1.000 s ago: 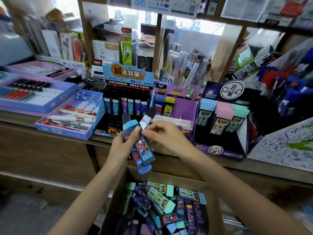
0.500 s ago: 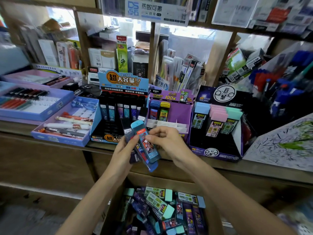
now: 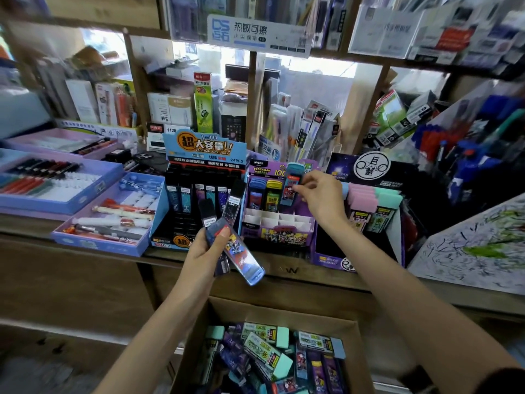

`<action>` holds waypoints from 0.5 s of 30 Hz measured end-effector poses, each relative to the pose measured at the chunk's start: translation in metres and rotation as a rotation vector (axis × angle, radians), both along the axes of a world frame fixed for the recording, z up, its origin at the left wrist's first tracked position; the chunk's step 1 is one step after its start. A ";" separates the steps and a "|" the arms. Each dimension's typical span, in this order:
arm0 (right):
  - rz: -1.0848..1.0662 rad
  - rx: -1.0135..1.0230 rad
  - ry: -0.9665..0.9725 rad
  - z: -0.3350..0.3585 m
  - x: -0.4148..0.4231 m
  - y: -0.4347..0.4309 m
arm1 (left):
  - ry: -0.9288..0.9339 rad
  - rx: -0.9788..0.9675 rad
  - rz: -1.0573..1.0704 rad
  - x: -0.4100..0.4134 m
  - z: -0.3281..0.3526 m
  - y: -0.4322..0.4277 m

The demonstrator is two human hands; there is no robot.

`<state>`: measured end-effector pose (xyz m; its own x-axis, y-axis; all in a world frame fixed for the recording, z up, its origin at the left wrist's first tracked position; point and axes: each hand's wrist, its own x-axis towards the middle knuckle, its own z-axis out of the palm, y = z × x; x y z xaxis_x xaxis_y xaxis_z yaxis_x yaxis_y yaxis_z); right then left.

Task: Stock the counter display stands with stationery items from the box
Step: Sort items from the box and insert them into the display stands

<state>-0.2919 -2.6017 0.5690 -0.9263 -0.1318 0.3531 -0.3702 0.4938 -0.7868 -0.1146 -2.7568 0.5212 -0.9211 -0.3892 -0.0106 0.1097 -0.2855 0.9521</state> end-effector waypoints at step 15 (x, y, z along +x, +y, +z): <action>0.001 0.388 -0.174 -0.009 -0.006 -0.004 | -0.041 -0.084 -0.016 -0.002 -0.009 0.000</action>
<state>-0.2980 -2.6058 0.5604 -0.9675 -0.2250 0.1153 -0.2488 0.7655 -0.5934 -0.1169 -2.7565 0.5123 -0.9267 -0.3754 -0.0166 0.0661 -0.2064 0.9762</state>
